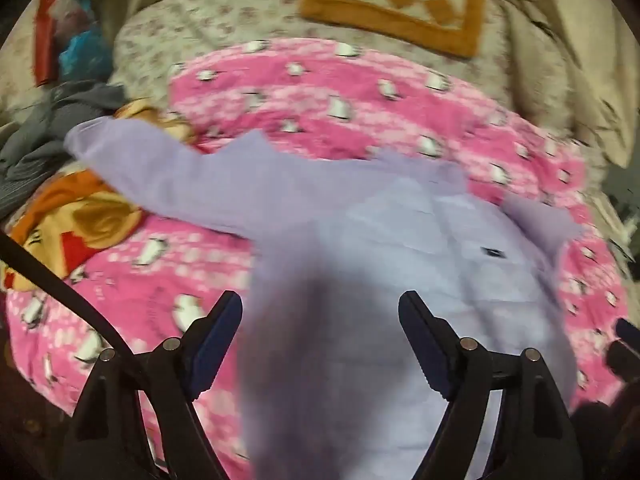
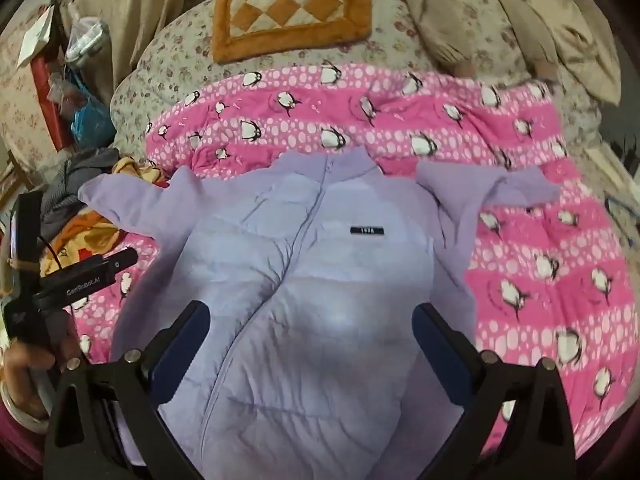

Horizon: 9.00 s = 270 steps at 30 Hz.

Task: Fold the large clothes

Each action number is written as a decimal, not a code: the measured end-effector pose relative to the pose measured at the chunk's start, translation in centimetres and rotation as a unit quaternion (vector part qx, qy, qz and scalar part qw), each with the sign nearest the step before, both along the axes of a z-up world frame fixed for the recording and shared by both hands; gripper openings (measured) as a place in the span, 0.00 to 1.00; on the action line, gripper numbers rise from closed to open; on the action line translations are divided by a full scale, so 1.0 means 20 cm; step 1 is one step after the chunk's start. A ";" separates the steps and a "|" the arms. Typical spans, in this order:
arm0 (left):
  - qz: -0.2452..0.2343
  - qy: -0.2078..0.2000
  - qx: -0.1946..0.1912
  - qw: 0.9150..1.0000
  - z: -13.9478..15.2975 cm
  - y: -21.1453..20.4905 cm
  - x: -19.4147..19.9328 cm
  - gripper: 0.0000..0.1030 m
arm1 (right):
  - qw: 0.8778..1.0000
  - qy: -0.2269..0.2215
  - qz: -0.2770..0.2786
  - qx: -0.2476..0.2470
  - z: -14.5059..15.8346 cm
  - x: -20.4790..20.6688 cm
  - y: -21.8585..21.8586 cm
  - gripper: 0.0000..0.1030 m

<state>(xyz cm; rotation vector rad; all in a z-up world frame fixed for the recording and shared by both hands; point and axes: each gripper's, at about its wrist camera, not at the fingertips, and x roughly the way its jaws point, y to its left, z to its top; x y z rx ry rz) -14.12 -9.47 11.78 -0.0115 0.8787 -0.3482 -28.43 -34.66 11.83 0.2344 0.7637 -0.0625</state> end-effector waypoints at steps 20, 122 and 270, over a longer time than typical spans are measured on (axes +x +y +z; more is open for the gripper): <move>0.002 0.045 0.065 0.997 -0.27 0.04 -0.18 0.49 | 1.000 0.016 -0.012 0.013 -0.18 -0.06 -0.07 0.97; 0.016 -0.016 0.064 0.998 -0.38 -0.28 0.25 0.48 | 0.997 0.046 -0.048 -0.030 -0.48 0.63 -0.02 0.95; 0.085 0.057 0.042 0.994 -0.41 0.03 0.63 0.19 | 0.991 0.103 -0.076 -0.037 -0.62 1.02 -0.50 0.30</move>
